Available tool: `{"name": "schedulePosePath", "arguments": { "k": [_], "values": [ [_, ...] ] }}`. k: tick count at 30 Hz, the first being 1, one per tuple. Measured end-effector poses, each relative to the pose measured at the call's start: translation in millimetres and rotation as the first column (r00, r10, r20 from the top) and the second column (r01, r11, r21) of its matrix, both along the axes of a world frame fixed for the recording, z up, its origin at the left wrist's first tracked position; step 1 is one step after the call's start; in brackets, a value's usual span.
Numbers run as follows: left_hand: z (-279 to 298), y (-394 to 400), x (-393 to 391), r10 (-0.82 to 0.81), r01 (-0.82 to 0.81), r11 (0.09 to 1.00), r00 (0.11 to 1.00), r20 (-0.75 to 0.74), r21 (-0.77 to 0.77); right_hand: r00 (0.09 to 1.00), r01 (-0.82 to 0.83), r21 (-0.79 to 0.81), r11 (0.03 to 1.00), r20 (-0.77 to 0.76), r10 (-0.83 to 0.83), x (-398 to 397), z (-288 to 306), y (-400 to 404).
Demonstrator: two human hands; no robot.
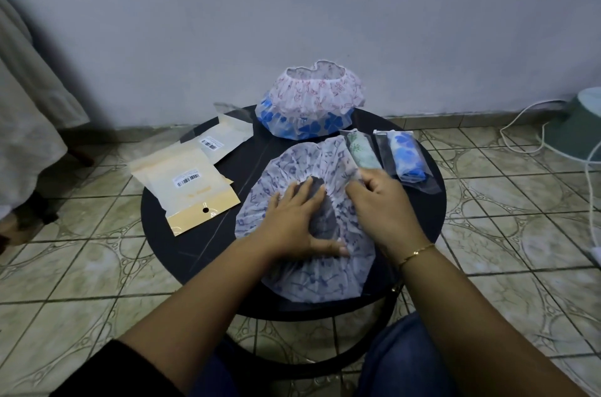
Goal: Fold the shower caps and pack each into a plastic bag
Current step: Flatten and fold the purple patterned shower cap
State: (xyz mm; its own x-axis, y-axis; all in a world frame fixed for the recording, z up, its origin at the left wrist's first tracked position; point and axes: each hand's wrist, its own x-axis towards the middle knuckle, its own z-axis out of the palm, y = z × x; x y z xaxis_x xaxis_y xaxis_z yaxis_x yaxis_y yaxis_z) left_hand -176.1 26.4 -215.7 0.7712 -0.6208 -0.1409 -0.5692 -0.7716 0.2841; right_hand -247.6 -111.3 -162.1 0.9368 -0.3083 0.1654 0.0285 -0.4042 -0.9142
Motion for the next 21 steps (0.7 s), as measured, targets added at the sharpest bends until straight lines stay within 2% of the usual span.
{"name": "schedulePosePath", "arguments": {
  "k": [3, 6, 9, 10, 11, 13, 16, 17, 18, 20, 21],
  "values": [
    [-2.2, 14.3, -0.9, 0.054, -0.055, 0.997, 0.998, 0.027, 0.059, 0.998, -0.031, -0.03, 0.999, 0.057, 0.033, 3.9, 10.0, 5.4],
    [-11.6, 17.9, -1.9, 0.069, -0.068, 0.986, 0.998, -0.005, 0.151, 0.981, -0.189, -0.043, 0.981, -0.054, 0.187, 10.3, 4.7, 13.7],
    [-15.1, 9.9, -5.6, 0.088, -0.092, 0.972, 0.996, 0.03, 0.216, 0.937, -0.318, -0.224, 0.921, -0.221, 0.27, 12.9, -11.9, 34.5],
    [-11.7, 6.8, -9.8, 0.108, -0.117, 0.972, 0.993, 0.052, 0.204, 0.921, -0.348, -0.302, 0.888, -0.29, 0.262, 12.6, -18.7, 42.4],
    [-9.0, 5.9, -14.5, 0.125, -0.128, 0.984, 0.992, 0.027, 0.126, 0.908, -0.368, -0.381, 0.848, -0.345, 0.239, 11.2, -25.6, 50.4],
    [1.9, 4.7, -21.0, 0.19, -0.209, 0.972, 0.969, -0.16, -0.108, 0.906, -0.375, -0.498, 0.782, -0.375, 0.196, 8.0, -36.5, 63.2],
    [12.1, 11.9, -27.3, 0.177, -0.21, 0.966, 0.961, -0.213, -0.147, 0.912, -0.382, -0.528, 0.759, -0.349, 0.216, 4.6, -41.5, 69.7],
    [9.1, 22.5, -21.9, 0.17, -0.213, 0.956, 0.963, -0.209, -0.202, 0.92, -0.372, -0.532, 0.761, -0.323, 0.223, 4.1, -41.4, 69.4],
    [8.5, 28.4, -15.7, 0.156, -0.195, 0.952, 0.973, -0.172, -0.237, 0.925, -0.364, -0.533, 0.764, -0.3, 0.232, 3.2, -40.5, 68.3],
    [11.0, 40.9, -6.7, 0.061, -0.047, 0.979, 0.996, 0.064, -0.196, 0.926, -0.365, -0.516, 0.775, -0.285, 0.246, 4.3, -40.3, 65.4],
    [8.6, 48.1, -3.7, 0.032, -0.005, 0.976, 0.992, 0.12, -0.219, 0.924, -0.369, -0.513, 0.775, -0.294, 0.245, 5.4, -41.2, 63.3]
  ]
}}
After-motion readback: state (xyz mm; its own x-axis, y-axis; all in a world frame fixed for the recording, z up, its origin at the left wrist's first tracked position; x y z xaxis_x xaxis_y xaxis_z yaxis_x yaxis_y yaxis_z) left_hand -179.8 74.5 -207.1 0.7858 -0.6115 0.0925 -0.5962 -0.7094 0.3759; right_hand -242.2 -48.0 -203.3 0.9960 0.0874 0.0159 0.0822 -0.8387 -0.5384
